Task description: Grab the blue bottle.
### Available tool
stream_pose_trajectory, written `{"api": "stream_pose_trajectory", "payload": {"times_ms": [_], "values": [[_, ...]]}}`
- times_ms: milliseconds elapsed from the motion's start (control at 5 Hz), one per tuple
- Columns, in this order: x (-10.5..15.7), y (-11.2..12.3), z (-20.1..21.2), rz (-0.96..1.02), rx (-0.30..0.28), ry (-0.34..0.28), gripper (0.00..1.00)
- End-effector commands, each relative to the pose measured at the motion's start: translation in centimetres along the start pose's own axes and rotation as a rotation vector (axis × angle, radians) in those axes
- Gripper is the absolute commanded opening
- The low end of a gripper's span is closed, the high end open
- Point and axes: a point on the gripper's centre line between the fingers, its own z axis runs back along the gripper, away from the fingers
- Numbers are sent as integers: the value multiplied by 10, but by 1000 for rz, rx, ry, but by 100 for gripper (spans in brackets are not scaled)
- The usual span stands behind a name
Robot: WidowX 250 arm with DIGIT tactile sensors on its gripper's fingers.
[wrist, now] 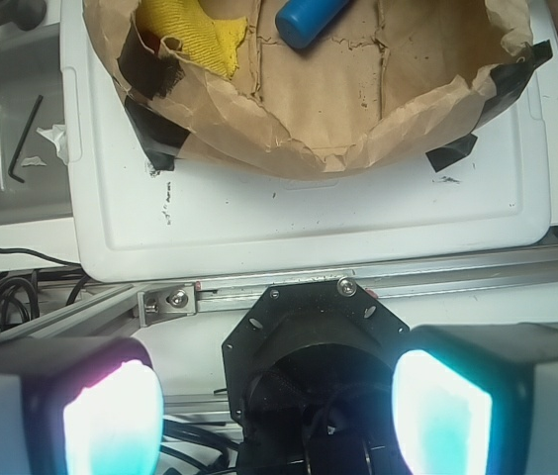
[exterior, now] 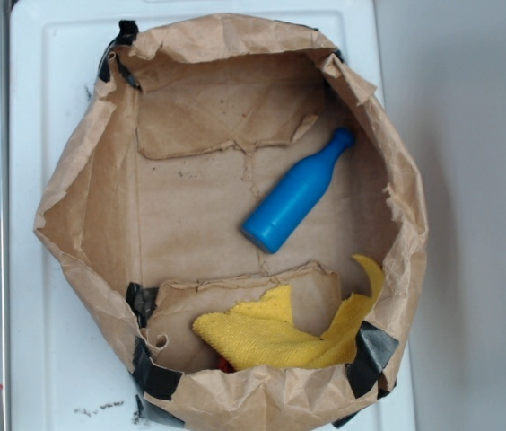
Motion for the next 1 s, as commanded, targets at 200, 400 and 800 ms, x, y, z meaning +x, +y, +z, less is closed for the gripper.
{"api": "stream_pose_trajectory", "payload": {"times_ms": [200,400,800], "values": [[48,-23,-15,90,-56,-50,100],[91,-45,-34,90,-72,-126,100],[142,-23,-84,169,-109,-242,100]]}}
